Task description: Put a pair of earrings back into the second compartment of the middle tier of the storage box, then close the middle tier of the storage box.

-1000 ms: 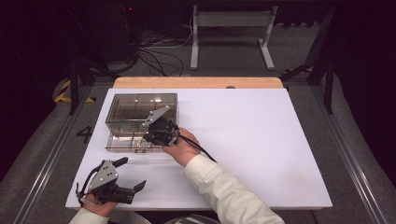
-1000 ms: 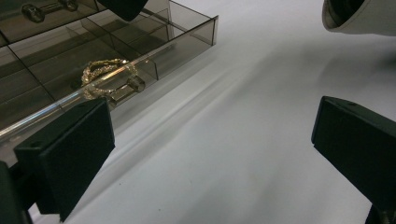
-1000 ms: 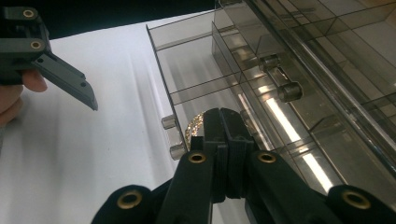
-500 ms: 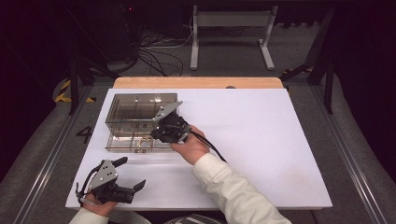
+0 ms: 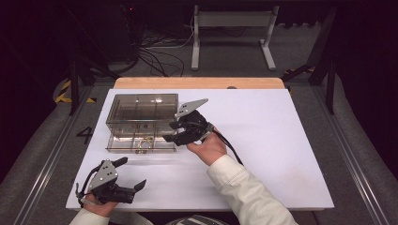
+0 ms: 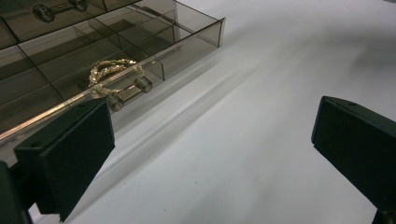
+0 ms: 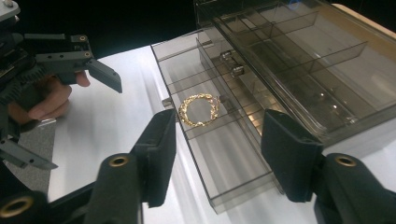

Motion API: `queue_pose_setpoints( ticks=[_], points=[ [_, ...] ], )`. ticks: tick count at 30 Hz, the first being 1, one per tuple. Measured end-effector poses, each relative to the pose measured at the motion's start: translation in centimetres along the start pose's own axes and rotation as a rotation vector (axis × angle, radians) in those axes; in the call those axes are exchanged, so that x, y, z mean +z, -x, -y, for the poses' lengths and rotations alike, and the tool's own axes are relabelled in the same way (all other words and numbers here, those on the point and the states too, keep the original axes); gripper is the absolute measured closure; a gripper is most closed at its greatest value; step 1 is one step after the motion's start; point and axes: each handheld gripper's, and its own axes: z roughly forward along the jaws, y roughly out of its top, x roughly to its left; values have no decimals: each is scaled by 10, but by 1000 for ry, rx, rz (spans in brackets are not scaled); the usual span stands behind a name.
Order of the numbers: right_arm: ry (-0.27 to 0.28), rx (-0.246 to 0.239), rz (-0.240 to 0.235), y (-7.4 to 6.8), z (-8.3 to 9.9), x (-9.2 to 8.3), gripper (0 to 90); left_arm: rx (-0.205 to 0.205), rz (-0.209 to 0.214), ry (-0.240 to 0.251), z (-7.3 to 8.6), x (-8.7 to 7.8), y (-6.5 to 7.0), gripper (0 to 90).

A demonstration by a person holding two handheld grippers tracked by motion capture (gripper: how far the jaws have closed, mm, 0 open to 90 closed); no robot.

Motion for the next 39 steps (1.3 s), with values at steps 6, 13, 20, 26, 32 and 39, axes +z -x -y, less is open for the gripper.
queue_pose_setpoints(
  ticks=[6, 13, 20, 26, 32, 39],
  points=[
    [17, -9, 24, 1, 7, -19, 341, -11, 8, 11, 0, -1, -2, 2],
    [80, 7, 60, 2, 21, -48, 208, -10, 22, 28, -1, 0, -2, 2],
    [115, 50, 116, 9, 48, -73, 93, 6, 29, 6, -4, 1, 0, 2],
    [113, 69, 150, 15, 72, -91, 26, -19, 46, 12, -5, 0, -1, 2],
    [120, 104, 191, 18, 97, -109, 8, -41, 43, 5, -7, 1, -1, 3],
    [115, 115, 225, 18, 117, -123, 2, -36, 44, 8, -8, 2, -1, 3]
  ],
)
